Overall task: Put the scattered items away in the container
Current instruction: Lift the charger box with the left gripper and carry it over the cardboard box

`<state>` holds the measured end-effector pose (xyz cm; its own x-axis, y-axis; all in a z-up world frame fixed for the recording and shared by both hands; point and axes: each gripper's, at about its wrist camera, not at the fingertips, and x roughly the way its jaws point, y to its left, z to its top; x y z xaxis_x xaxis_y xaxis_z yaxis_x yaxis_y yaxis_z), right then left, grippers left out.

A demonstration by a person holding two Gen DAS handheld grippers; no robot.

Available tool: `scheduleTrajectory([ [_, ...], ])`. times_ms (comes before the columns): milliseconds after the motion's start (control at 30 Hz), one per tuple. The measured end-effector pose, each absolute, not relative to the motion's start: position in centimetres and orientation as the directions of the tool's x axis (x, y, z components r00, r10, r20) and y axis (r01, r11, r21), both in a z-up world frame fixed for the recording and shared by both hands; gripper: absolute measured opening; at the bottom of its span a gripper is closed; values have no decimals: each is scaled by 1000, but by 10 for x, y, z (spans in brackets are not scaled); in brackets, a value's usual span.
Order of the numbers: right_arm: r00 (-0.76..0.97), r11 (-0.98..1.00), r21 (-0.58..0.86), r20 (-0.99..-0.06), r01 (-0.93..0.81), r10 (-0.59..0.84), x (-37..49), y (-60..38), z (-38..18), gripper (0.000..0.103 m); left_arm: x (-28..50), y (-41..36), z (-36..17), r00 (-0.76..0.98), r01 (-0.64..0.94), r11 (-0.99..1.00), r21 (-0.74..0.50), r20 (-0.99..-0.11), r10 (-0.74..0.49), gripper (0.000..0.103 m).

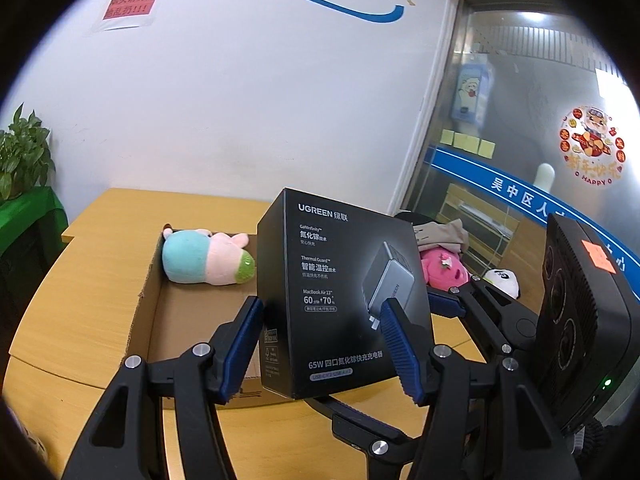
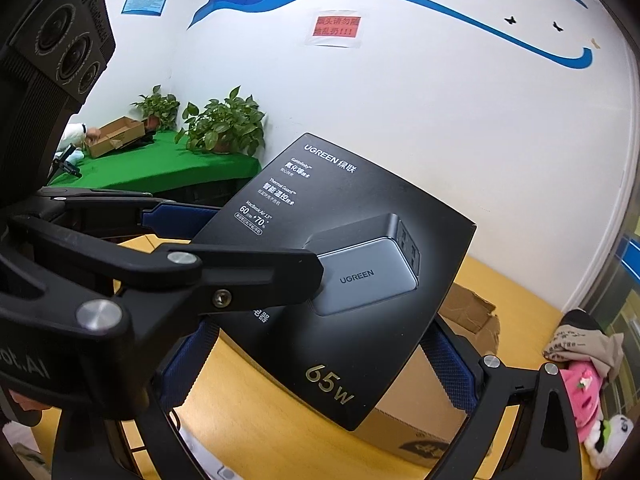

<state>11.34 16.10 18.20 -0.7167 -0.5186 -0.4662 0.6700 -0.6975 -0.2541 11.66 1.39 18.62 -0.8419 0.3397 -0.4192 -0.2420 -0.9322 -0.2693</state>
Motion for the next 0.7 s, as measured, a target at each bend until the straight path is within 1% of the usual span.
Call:
scheduleTrajectory([
  [700, -652, -645, -232, -527, 728, -546, 37, 113, 148, 101, 46, -29, 150, -826, -181, -937, -300, -471, 310, 60],
])
